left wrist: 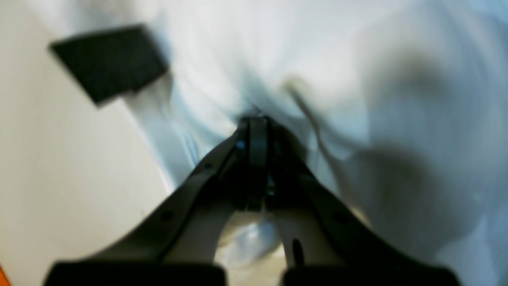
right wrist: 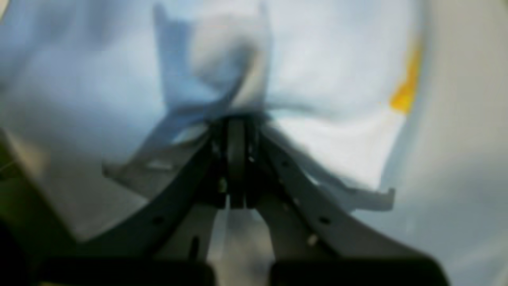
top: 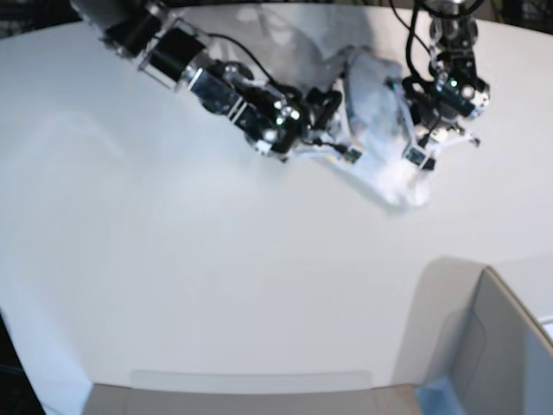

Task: Layout the t-shirt on the table in an organized manner, then fold the t-shirt properly
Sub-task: 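Grasp the bundle with both grippers and fold it over once more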

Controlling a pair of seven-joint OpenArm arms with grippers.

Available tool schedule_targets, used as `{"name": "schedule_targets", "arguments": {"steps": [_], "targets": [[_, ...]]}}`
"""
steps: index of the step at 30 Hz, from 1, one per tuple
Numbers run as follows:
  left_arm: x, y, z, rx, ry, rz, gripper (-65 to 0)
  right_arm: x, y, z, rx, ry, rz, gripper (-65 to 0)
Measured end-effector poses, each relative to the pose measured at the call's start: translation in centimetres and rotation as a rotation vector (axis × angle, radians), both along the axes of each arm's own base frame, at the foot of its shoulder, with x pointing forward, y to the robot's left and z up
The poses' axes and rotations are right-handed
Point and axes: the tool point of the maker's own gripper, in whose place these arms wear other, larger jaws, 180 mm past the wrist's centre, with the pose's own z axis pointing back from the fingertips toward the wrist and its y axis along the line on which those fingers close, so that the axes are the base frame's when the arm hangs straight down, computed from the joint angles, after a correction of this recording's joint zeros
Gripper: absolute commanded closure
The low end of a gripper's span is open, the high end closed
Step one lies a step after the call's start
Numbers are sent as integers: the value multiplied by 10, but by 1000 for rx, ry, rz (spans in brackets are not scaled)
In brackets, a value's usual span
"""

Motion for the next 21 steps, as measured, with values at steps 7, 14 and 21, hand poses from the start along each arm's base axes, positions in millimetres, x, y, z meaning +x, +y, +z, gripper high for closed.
{"name": "schedule_targets", "arguments": {"steps": [7, 14, 21], "targets": [[54, 15, 32, 79, -103, 25, 0, -33, 12, 20, 84, 19, 35, 0], [83, 10, 92, 105, -297, 11, 0, -38, 17, 36, 130, -8, 50, 0], [53, 52, 97, 150, -278, 151, 0, -24, 32, 82, 284, -132, 57, 0]]}}
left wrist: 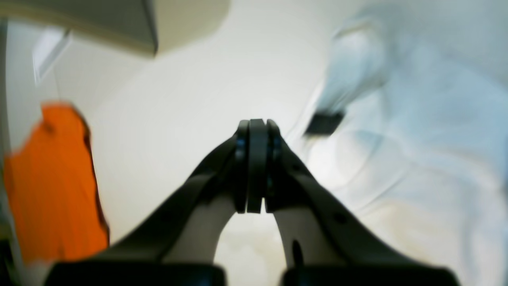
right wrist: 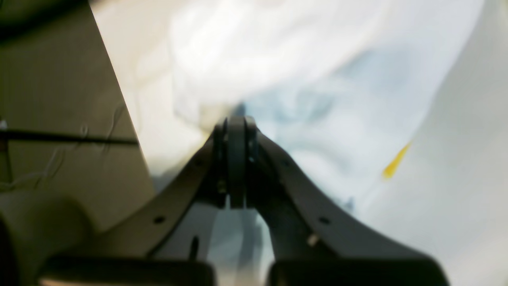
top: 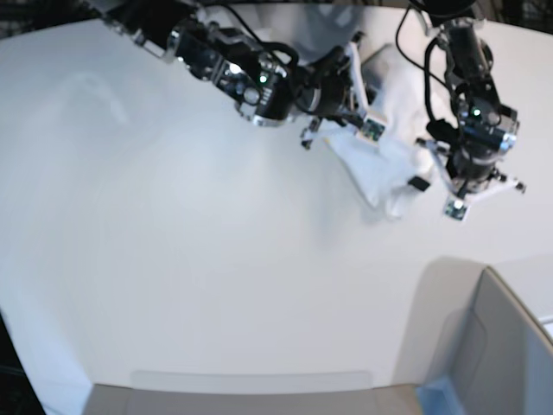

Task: Layout the t-shirt on the table in an organized manner, then fold the t-shirt properly
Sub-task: 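Grasp the bundle with both grippers and fold it over once more, then flatten the folded shirt with the left gripper and withdraw the right gripper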

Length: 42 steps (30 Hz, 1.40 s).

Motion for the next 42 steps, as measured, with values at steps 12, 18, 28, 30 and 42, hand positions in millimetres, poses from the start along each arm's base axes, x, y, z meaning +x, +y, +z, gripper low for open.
{"name": "schedule_targets", "arguments": {"steps": [12, 18, 28, 30, 42], "targets": [[-106, 3, -68, -2, 308, 22, 0, 106, -20, -22, 8, 103, -356, 0], [-104, -18, -83, -52, 331, -3, 0, 83, -48, -56, -65, 200, -430, 0], [-40, -6, -104, -100, 302, 18, 0, 23, -44, -76, -101, 325, -377, 0], [-28, -2, -101, -100, 285, 20, 0, 14, -36, -76, -113, 317, -335, 0], [19, 44, 5, 22, -23, 94, 0, 20, -26, -40, 28, 234, -346, 0]]}}
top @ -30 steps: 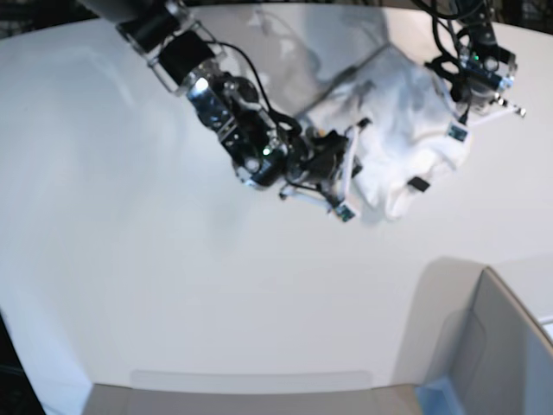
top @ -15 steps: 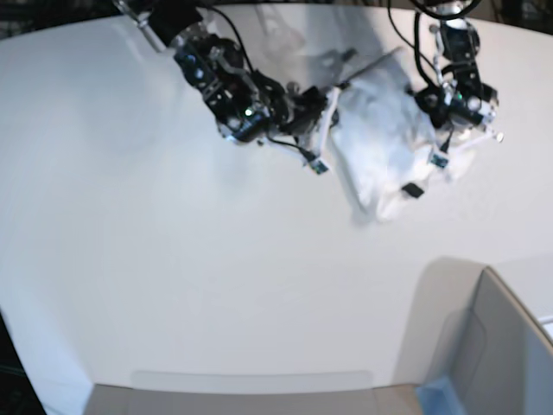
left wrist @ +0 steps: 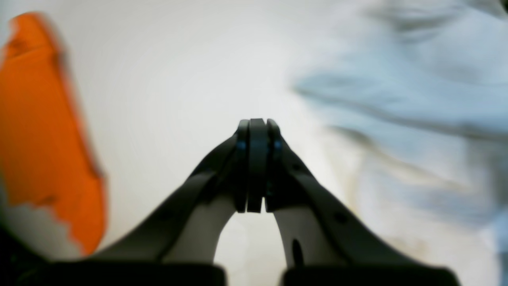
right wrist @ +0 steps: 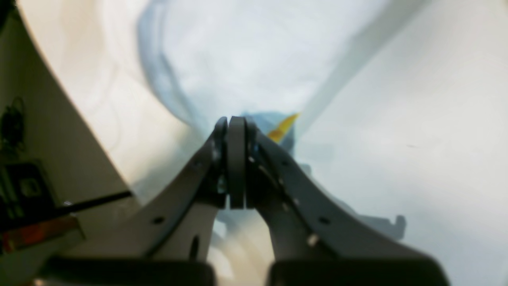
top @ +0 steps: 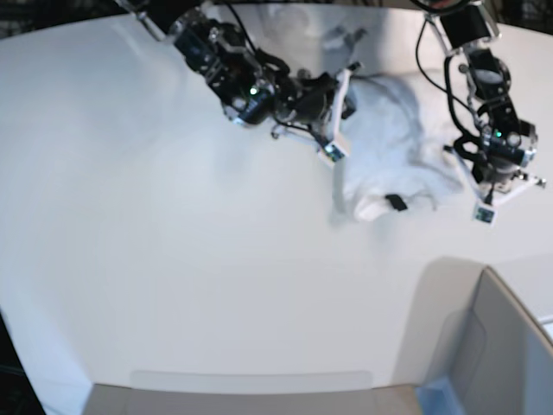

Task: Layout the t-shirt on the table in an organized manner, then fold the t-shirt properly
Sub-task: 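Flatten the folded shirt with the left gripper and withdraw the right gripper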

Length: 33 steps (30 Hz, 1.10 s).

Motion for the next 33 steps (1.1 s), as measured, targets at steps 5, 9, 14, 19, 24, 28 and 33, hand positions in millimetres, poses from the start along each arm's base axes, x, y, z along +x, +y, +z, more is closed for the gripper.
{"name": "schedule_targets", "arguments": {"steps": [5, 9, 14, 19, 24, 28, 33], "targets": [[-25, -15, 9, 18, 24, 2, 0, 49, -45, 11, 23, 0, -270, 0], [-68, -50, -46, -134, 166, -9, 0, 72, -83, 9, 23, 13, -414, 0], [-75, -118, -72, -285, 166, -194, 0, 75, -104, 2, 10, 32, -484, 0], [-68, -144, -105, -391, 189, -245, 0, 72, -100, 1, 19, 42, -478, 0], [-27, -121, -125, -427, 196, -222, 0, 67, -101, -3, 10, 54, -474, 0], [-17, -90, -115, -402, 141, -183, 0, 71, -105, -1, 3, 34, -476, 0], [-10, -30, -95, -251, 171, -109, 0, 65, -105, -5, -4, 53, -467, 0]]}}
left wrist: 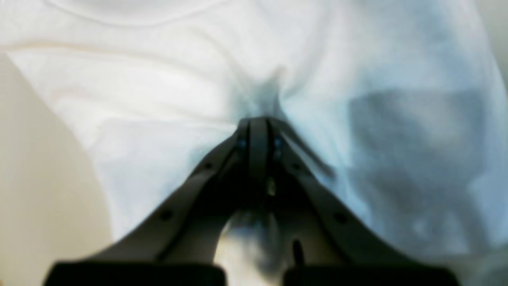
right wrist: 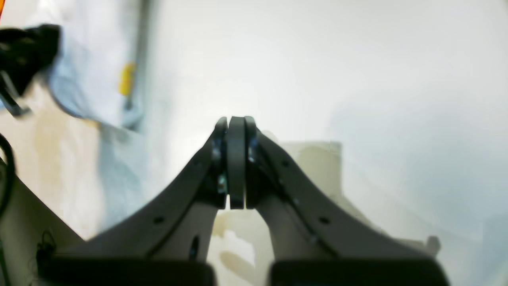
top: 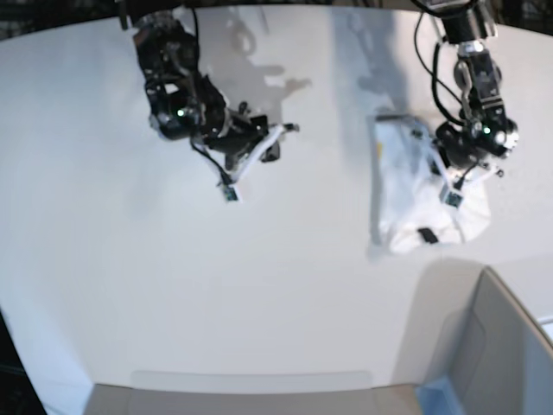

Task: Layout the t-shirt on the table in an organized manner, then fold the t-shirt properly
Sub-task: 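Flatten the folded shirt with the left gripper and withdraw the right gripper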

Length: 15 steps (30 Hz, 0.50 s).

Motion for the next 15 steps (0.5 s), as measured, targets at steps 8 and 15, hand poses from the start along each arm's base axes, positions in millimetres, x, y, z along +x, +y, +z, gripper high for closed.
{"name": "schedule_targets", "arguments": {"steps": [8, 15], "targets": [[11, -5, 60, 86, -170, -59, 0, 4, 0, 10, 10, -31, -2, 0], [0, -57, 73, 36, -210, -103, 0, 11, -13, 20, -19, -82, -7, 0]]}}
